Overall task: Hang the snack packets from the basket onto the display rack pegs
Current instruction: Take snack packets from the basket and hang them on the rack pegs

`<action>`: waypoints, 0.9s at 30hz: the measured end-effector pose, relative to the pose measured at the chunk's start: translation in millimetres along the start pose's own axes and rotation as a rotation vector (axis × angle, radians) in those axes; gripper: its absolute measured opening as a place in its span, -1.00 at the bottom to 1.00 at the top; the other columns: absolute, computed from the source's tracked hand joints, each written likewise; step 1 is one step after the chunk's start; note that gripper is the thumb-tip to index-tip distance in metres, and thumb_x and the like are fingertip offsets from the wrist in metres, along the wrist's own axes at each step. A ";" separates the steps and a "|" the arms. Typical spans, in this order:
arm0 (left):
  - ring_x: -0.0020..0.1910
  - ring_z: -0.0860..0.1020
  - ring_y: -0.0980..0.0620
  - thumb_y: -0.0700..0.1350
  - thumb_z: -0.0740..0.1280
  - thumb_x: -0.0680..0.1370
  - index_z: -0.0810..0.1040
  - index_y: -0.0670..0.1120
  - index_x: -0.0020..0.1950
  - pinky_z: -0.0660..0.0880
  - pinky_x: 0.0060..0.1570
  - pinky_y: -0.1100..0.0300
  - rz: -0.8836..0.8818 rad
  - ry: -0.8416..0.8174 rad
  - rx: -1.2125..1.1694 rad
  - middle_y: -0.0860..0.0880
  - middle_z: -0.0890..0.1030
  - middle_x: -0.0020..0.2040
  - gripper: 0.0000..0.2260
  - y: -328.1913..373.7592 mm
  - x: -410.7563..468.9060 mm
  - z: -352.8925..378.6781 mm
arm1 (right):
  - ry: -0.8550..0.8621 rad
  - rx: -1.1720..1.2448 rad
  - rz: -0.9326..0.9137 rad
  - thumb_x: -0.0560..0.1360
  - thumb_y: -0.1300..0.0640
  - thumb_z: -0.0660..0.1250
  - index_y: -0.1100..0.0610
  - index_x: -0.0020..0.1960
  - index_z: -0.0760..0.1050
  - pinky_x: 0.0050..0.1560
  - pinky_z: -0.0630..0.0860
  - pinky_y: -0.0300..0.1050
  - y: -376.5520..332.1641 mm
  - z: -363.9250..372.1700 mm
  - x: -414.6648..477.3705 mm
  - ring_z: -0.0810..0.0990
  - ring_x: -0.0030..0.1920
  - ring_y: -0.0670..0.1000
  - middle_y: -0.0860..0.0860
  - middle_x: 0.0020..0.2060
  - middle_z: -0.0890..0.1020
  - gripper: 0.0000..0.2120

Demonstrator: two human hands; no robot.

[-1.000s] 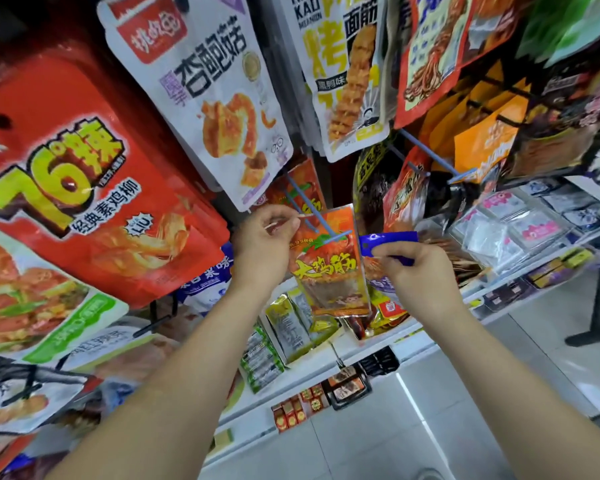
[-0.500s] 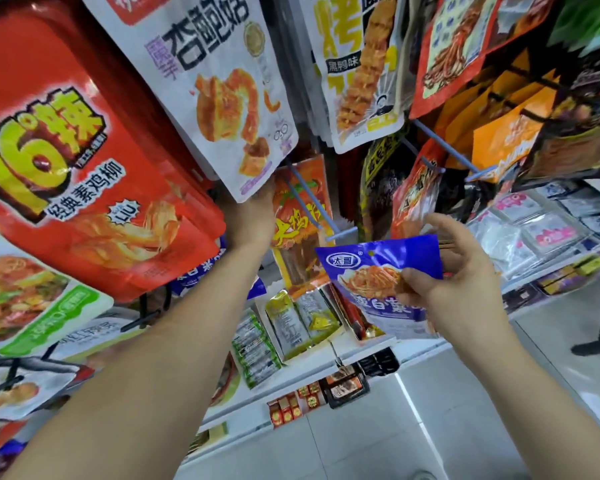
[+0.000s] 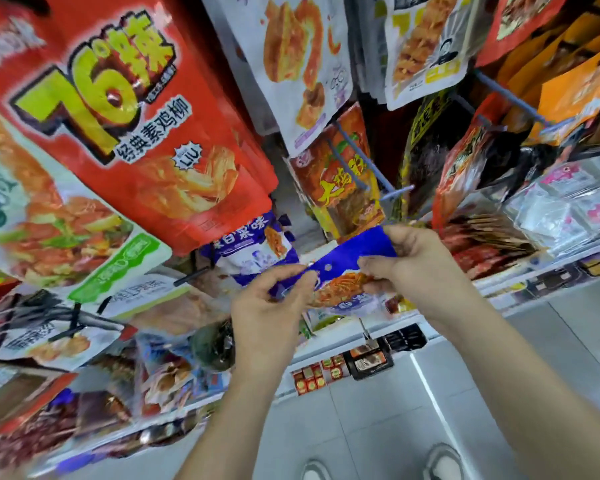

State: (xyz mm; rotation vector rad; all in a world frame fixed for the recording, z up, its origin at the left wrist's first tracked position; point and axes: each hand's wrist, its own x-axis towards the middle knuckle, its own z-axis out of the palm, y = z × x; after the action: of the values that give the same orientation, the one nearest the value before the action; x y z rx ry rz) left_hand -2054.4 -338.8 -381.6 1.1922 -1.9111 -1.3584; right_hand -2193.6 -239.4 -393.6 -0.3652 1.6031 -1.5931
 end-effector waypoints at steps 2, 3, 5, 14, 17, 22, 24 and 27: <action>-0.32 0.56 0.22 -0.17 0.47 0.46 0.64 0.07 -0.20 0.43 -0.30 0.38 0.035 0.065 0.039 0.12 0.66 -0.29 -0.87 -10.8 4.6 -18.3 | -0.077 -0.010 0.017 0.48 0.33 0.41 0.15 -0.11 0.60 -0.26 0.65 -0.18 2.5 22.4 1.7 0.65 -0.22 0.01 0.09 -0.18 0.67 -0.90; -0.35 0.54 0.24 -0.18 0.47 0.47 0.63 0.09 -0.21 0.43 -0.31 0.39 0.050 0.081 0.052 0.15 0.65 -0.32 -0.84 -14.6 5.8 -26.9 | -0.103 -0.013 0.020 0.46 0.31 0.44 0.11 -0.16 0.60 -0.25 0.65 -0.18 3.9 33.9 1.9 0.66 -0.21 0.01 0.08 -0.20 0.67 -0.88; -0.38 0.54 0.26 -0.19 0.45 0.48 0.62 0.13 -0.20 0.44 -0.32 0.39 0.066 0.091 0.066 0.22 0.65 -0.34 -0.80 -17.9 3.8 -42.7 | -0.132 -0.005 0.023 0.44 0.28 0.46 0.05 -0.22 0.60 -0.25 0.66 -0.17 6.1 54.5 2.7 0.66 -0.21 -0.02 0.04 -0.25 0.68 -0.84; -0.16 0.62 0.13 0.06 0.46 0.35 0.67 0.14 -0.17 0.50 -0.18 0.34 0.101 0.117 0.039 0.06 0.67 -0.19 -0.91 -26.0 11.8 -87.6 | -0.204 -0.018 0.028 0.49 0.19 0.44 0.07 -0.11 0.63 -0.30 0.59 -0.23 6.4 111.4 9.4 0.65 -0.19 -0.05 0.01 -0.21 0.67 -0.97; -0.07 0.61 0.07 -0.08 0.48 0.44 0.66 0.10 -0.14 0.51 -0.06 0.31 0.122 0.151 0.040 -0.04 0.65 -0.07 -0.92 -26.9 23.5 -95.7 | -0.185 0.009 0.020 0.49 0.21 0.43 0.07 -0.13 0.61 -0.27 0.63 -0.18 2.3 125.0 13.4 0.64 -0.18 -0.04 0.01 -0.21 0.65 -0.94; -0.08 0.63 -0.05 -0.16 0.43 0.51 0.66 0.24 -0.19 0.59 -0.05 0.04 0.096 0.152 0.027 -0.05 0.68 -0.06 -0.75 -29.9 40.7 -101.4 | -0.102 -0.030 -0.033 0.50 0.25 0.41 0.03 -0.18 0.57 -0.38 0.57 -0.28 -0.5 140.6 18.0 0.56 -0.32 -0.07 0.01 -0.27 0.60 -0.84; -0.08 0.66 -0.10 -0.14 0.42 0.53 0.67 0.28 -0.20 0.60 -0.10 -0.15 0.073 0.118 0.026 0.04 0.70 -0.08 -0.72 -29.1 43.3 -101.6 | -0.082 -0.025 -0.050 0.50 0.26 0.41 0.07 -0.13 0.59 -0.42 0.52 -0.32 -0.2 139.6 18.4 0.54 -0.39 -0.13 0.00 -0.29 0.60 -0.89; -0.17 0.65 0.09 -0.13 0.41 0.53 0.62 0.26 -0.18 0.60 -0.12 0.09 0.139 0.092 0.094 0.11 0.68 -0.15 -0.74 -26.1 41.6 -102.4 | -0.104 0.002 -0.051 0.50 0.26 0.41 0.05 -0.14 0.60 -0.38 0.53 -0.30 0.3 133.6 15.1 0.53 -0.46 -0.19 0.00 -0.32 0.61 -0.88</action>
State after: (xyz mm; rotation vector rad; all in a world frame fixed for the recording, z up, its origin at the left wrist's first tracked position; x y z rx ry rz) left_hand -1983.9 -427.2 -371.0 1.1226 -1.9710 -1.1338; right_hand -2107.7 -341.9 -379.8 -0.4833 1.5245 -1.5875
